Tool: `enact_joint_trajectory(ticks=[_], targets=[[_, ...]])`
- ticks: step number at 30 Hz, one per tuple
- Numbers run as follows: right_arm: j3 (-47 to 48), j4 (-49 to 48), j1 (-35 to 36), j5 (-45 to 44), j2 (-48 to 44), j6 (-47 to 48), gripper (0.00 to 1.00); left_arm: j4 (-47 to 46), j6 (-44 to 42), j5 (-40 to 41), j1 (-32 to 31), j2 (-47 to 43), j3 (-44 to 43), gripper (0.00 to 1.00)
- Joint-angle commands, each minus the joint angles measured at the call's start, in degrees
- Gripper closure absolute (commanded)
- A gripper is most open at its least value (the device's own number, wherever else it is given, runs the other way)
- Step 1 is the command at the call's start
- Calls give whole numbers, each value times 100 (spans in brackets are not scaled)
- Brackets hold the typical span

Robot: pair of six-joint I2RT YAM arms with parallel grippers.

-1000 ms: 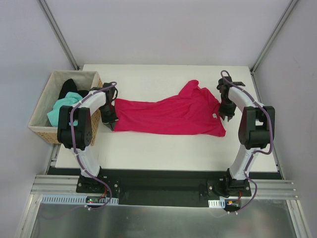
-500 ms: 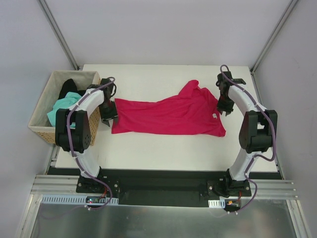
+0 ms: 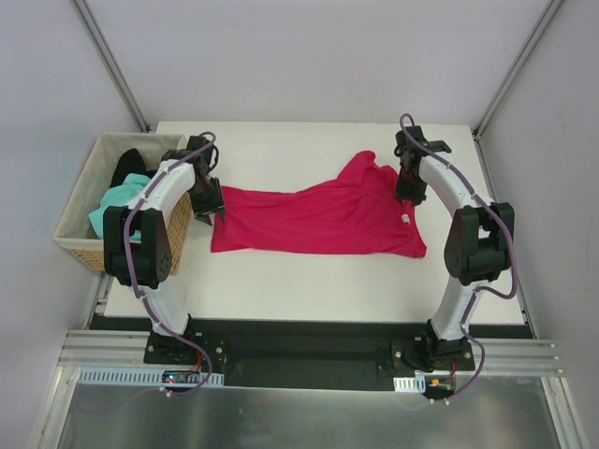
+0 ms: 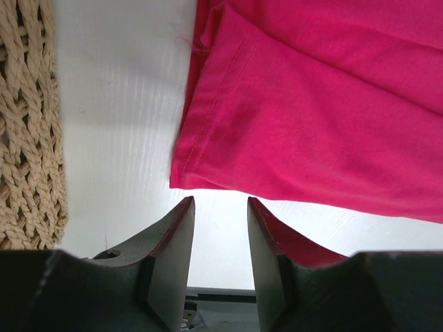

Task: Fold and stack the t-shirts
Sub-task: Fold the flattened tshirt in 1/3 of the way

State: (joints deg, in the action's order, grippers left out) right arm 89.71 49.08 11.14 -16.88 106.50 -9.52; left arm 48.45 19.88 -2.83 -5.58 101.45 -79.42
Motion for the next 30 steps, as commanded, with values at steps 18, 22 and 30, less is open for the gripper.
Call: enact_joint_trajectory(ticks=[18,22,30], targets=[[1935,181,11,967,1619,389,82,130,-168,-253,-39,929,-1488,69],[2506,427,11,1415,2137,495,83,209,-177,-367,-39,1245,-1839,69],[2271,278,-76,1442,2042,530,83,262,-204,-367,-30,1474,-1990,70]])
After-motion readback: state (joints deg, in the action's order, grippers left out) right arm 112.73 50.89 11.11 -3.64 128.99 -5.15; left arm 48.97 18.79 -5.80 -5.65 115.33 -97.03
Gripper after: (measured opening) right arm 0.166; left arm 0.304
